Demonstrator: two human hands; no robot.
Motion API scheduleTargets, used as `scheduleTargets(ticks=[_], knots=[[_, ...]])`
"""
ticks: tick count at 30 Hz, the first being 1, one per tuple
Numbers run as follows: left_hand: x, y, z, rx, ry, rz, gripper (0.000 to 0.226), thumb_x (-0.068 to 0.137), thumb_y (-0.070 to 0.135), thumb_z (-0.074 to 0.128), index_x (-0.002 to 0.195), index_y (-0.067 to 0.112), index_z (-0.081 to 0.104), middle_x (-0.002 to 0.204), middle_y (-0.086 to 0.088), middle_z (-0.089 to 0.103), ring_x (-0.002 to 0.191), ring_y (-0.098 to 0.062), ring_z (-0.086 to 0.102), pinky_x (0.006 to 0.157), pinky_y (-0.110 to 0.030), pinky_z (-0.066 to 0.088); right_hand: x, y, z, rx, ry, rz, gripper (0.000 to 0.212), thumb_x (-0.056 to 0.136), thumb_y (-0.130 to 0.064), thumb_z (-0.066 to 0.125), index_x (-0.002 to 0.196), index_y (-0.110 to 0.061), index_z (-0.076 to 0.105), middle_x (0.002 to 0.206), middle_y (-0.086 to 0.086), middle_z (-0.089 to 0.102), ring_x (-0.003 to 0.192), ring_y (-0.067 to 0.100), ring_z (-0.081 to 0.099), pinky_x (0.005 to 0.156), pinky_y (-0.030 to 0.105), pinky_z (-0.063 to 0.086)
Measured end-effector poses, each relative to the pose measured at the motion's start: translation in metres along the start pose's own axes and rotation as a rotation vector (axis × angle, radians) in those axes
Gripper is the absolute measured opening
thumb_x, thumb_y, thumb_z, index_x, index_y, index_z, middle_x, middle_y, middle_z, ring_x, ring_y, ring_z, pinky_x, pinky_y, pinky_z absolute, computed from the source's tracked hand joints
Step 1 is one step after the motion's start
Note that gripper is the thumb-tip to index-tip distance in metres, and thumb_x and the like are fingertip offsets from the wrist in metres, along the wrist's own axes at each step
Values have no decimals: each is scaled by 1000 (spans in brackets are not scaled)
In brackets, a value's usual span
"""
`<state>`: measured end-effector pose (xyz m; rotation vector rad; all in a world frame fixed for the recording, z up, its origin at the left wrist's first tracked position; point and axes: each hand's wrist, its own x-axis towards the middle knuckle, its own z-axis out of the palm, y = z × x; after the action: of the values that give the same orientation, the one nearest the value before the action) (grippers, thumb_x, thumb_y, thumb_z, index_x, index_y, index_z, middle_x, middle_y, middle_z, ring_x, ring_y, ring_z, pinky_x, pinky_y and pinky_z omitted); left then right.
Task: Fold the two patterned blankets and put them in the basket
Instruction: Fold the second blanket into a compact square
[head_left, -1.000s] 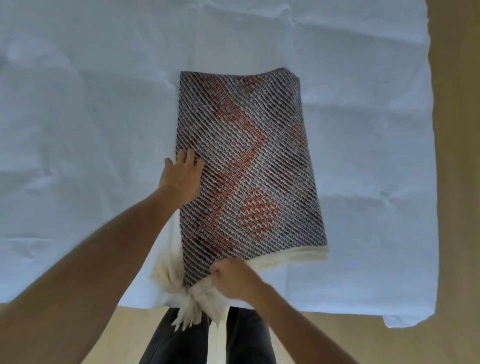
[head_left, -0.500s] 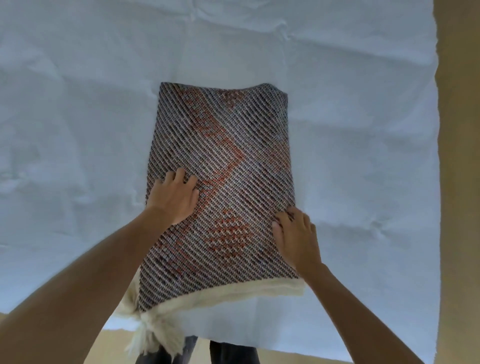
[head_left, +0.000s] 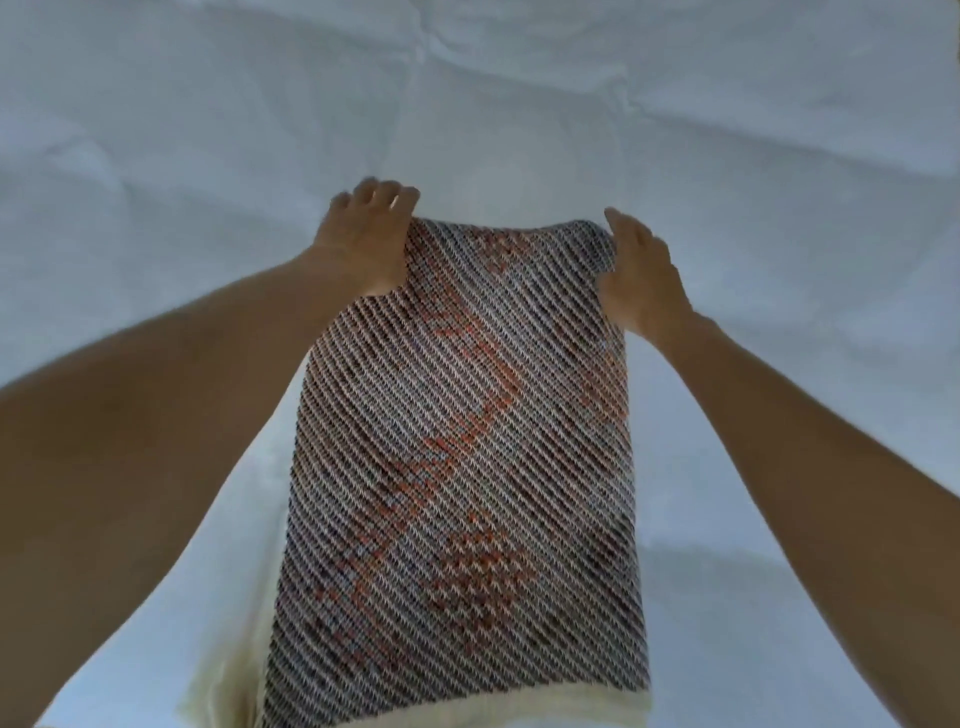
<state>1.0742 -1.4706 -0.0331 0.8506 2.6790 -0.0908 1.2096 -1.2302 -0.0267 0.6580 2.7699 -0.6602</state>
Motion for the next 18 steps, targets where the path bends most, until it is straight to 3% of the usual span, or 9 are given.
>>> scheduleTargets(ticks=[3, 6, 9, 12, 15, 18], knots=[[23, -10, -6, 26, -149, 38, 45, 81, 15, 58, 123, 6, 44, 113, -13, 52, 110, -31, 49, 95, -43, 42, 28, -9, -3, -70, -108, 45, 64, 82, -6, 50, 143, -16, 31, 145, 11, 38, 134, 32, 33, 110, 48, 30], [28, -16, -6, -4, -306, 67, 18, 80, 18, 58, 92, 5, 56, 85, -6, 53, 79, -23, 55, 65, -33, 45, 42, -7, 5, -126, -216, 78, 38, 77, -12, 57, 114, -13, 47, 111, 11, 53, 108, 33, 50, 92, 45, 42], [29, -25, -6, -30, -354, 77, 6, 81, 16, 55, 80, 10, 57, 78, -7, 57, 75, -23, 58, 60, -32, 47, 52, -4, 2, -238, -318, 71, 22, 73, -19, 64, 89, -16, 48, 95, 8, 52, 99, 31, 48, 92, 44, 35], [35, -39, -17, -18, -279, -5, 5, 80, 14, 55, 76, 13, 52, 79, -7, 54, 76, -25, 57, 59, -31, 45, 62, -4, -8, -314, -280, 43, 19, 73, -19, 63, 73, -20, 45, 78, 2, 50, 92, 28, 46, 84, 38, 27], [42, -42, -16, 4, -246, -88, 22, 81, 17, 59, 99, 9, 48, 82, -8, 51, 79, -28, 56, 60, -33, 44, 68, -6, -5, -307, -189, 43, 20, 73, -13, 59, 85, -19, 44, 80, 3, 50, 97, 30, 45, 86, 39, 29], [46, -38, -6, -24, -298, -71, 49, 80, 18, 63, 121, 12, 37, 87, -8, 53, 82, -27, 56, 65, -36, 47, 68, -7, 5, -280, -203, 71, 56, 71, -10, 59, 123, -20, 42, 115, 10, 53, 115, 33, 43, 97, 44, 30]])
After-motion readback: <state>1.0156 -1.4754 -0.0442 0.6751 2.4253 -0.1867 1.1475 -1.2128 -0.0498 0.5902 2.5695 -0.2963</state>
